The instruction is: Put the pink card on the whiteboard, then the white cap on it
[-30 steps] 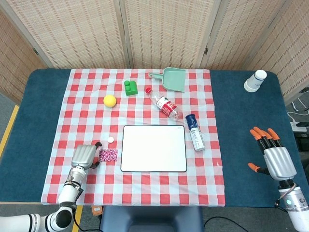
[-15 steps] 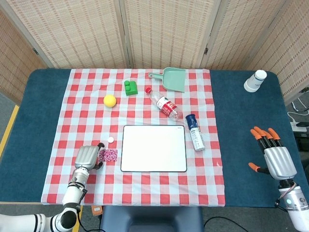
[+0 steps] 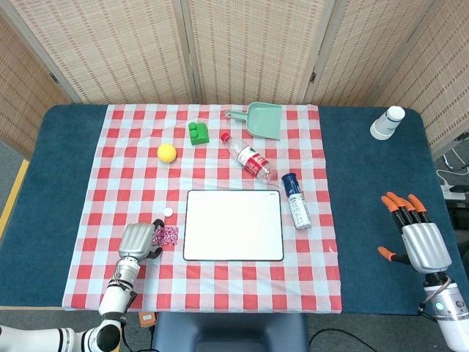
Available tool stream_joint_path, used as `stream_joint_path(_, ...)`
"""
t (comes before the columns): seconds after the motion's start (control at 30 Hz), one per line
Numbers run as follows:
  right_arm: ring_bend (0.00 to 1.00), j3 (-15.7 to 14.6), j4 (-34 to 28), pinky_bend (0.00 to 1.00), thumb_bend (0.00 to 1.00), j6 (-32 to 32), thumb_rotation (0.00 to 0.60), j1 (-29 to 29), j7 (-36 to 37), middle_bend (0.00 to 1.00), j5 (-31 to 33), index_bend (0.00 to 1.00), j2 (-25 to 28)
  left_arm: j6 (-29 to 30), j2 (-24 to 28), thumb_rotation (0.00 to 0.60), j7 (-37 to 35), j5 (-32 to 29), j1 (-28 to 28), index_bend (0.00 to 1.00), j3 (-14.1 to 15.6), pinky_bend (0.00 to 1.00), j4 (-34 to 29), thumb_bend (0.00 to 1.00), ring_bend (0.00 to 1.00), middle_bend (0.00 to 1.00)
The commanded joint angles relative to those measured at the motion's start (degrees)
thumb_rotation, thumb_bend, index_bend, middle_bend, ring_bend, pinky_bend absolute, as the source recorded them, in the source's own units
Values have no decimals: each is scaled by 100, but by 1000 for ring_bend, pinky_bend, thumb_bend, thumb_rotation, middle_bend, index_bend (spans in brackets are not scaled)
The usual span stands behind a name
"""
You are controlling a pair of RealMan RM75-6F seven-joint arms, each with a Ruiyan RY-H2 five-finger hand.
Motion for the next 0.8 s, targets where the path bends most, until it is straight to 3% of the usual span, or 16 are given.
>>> stream_joint_path(0.03, 0, 1, 0, 0, 0, -5, 600, 1, 1, 52, 4, 28, 1, -6, -10, 600, -17, 37, -2, 317, 0, 944, 15, 281, 951, 966)
stream_joint_path(0.8, 0, 22, 28, 0, 0, -82, 600, 20, -12, 52, 65, 28, -16, -252, -79, 600, 11, -130, -89, 306, -37, 944, 296, 278, 953, 967)
